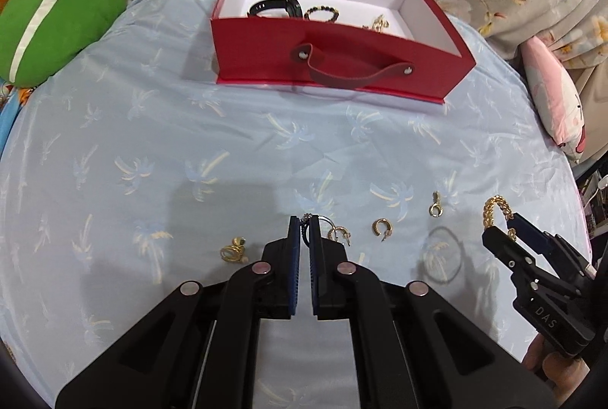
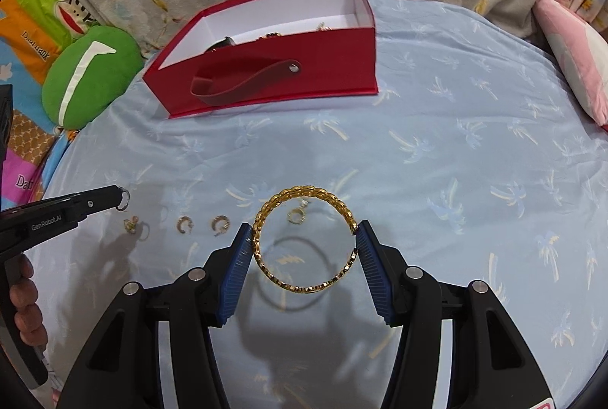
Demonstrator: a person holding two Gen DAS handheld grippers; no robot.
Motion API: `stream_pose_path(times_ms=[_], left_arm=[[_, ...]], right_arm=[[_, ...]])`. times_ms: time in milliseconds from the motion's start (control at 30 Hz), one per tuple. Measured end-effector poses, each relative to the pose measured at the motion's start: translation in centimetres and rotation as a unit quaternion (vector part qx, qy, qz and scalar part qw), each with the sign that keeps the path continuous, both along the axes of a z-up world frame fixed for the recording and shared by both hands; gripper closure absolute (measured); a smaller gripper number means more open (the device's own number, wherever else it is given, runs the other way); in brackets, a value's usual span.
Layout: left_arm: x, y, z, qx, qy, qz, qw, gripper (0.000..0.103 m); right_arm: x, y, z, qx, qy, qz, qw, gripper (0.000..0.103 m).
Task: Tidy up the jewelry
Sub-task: 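Lift the silver ring and gold bangle and carry both over the red box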
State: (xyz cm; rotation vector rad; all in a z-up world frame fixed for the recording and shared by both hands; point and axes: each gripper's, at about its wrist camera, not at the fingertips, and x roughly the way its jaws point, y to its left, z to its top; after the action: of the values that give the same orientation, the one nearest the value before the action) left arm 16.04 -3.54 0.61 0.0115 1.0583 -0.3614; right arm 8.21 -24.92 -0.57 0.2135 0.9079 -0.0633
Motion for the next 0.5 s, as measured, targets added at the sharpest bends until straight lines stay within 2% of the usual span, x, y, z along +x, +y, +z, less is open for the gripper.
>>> stream_pose_path(times_ms=[500], left_arm=[[1.4, 0.9, 3.9, 0.002, -0.059, 0.019, 0.9981, 0.099]], right_arm=[[2.8, 2.2, 6.4, -0.019, -0.082, 0.031, 0.996, 0.049]])
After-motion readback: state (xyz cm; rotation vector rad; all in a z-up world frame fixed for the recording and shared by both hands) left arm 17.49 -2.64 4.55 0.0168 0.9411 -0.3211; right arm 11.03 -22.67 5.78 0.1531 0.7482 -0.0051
